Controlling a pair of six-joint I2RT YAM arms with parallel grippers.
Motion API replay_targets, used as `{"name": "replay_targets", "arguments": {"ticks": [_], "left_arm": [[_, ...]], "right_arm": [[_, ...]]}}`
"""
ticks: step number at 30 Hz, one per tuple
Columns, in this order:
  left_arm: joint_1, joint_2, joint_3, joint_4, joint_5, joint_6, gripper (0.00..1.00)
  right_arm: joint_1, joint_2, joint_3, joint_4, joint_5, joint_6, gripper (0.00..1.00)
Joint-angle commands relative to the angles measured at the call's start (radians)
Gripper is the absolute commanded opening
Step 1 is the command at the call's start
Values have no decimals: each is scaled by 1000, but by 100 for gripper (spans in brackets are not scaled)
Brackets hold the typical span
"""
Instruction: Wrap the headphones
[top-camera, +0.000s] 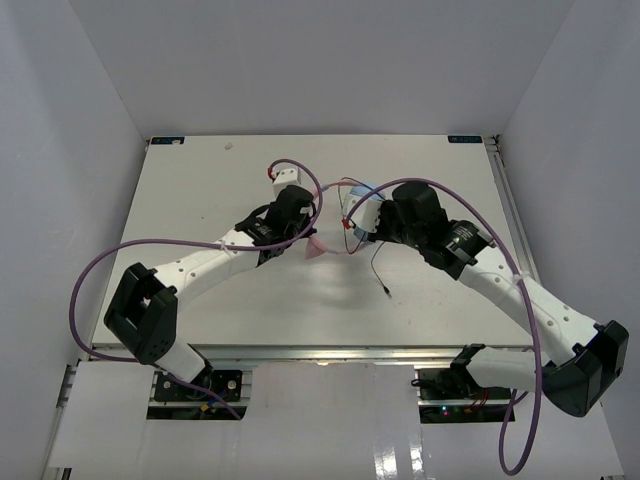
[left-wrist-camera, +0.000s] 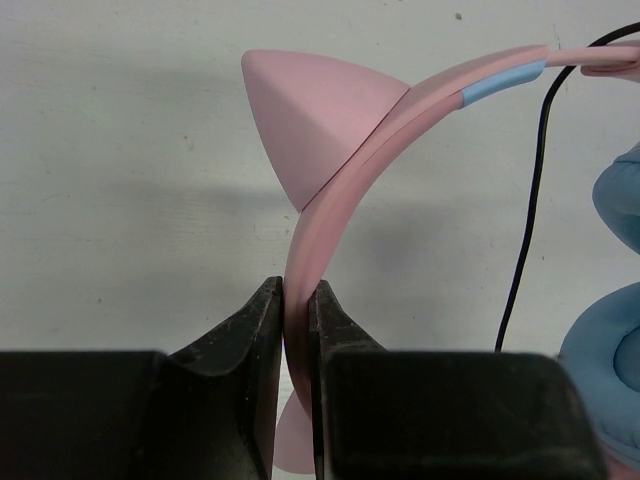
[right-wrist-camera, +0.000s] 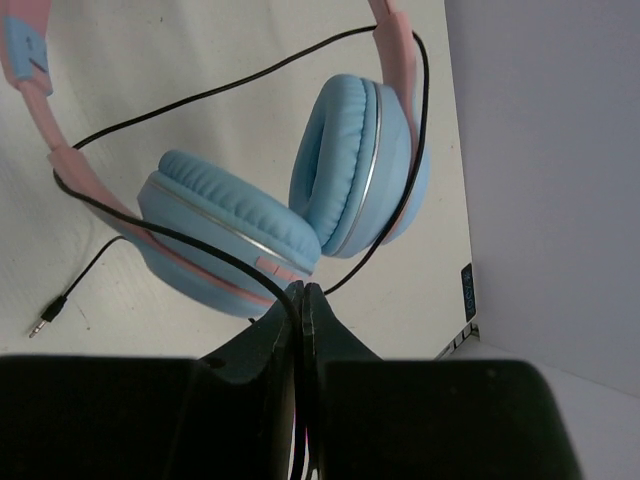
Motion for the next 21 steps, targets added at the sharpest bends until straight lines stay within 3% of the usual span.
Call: {"name": "replay_targets", "arguments": {"ticks": [1, 16, 21], "left_arm": [[-19, 7, -10, 35, 73, 27, 0], [-51, -7, -51, 76, 172, 108, 0], [-51, -44, -91, 117, 246, 166, 0]], "right_arm": [[0, 30, 92, 90, -8, 24, 8], [-3, 73, 54, 222, 69, -85, 17], [-28, 90, 55, 238, 5, -88, 20]]}}
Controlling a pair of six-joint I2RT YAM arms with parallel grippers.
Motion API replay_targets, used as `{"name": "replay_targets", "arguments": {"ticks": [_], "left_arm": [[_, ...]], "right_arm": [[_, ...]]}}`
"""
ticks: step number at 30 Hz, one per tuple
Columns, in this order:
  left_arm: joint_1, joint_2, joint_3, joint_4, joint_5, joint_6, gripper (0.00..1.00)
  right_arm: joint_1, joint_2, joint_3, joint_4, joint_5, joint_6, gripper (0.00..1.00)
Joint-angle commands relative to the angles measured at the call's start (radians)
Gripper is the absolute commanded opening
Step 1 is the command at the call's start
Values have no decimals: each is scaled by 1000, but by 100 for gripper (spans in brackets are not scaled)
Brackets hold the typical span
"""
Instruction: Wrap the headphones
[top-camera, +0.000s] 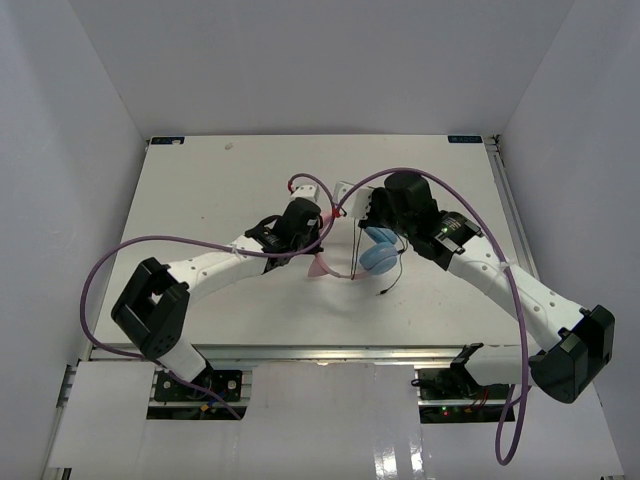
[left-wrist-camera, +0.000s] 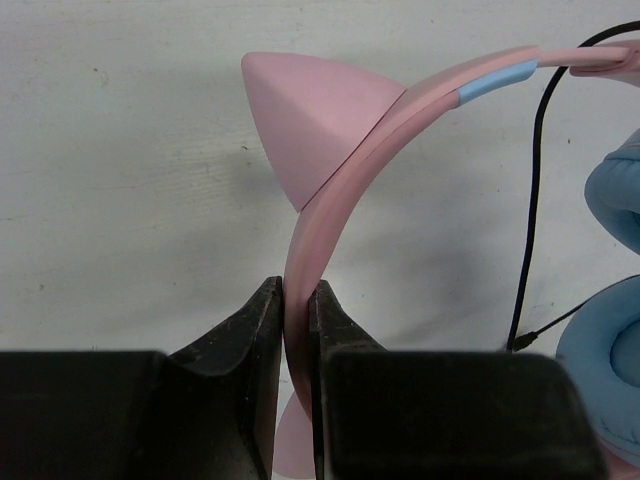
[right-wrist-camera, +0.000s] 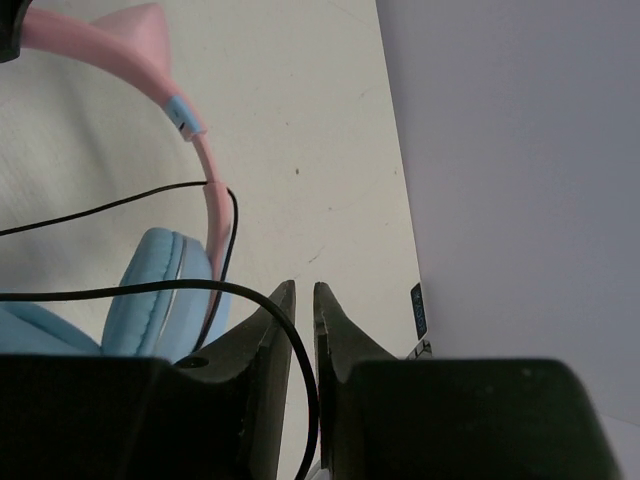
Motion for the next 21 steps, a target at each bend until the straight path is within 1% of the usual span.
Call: {"name": "replay_targets", "arguments": {"ticks": [1, 4, 12, 17, 21], "left_arm": [[-12, -94, -32, 82, 108, 68, 0], [-14, -132, -67, 113, 155, 90, 0], [-20, -243, -113, 150, 222, 140, 0], [-21, -300, -131, 156, 235, 152, 0], [-22, -326, -135, 157, 241, 152, 0]], "right_arm": [[-37, 11, 7, 114, -42, -19, 20], [-77, 21, -4, 127, -132, -1, 20], [-210, 88, -1, 146, -329, 91, 20], [-292, 134, 11, 146, -440, 149, 19], [-330, 157, 5, 146, -532, 182, 19]]}}
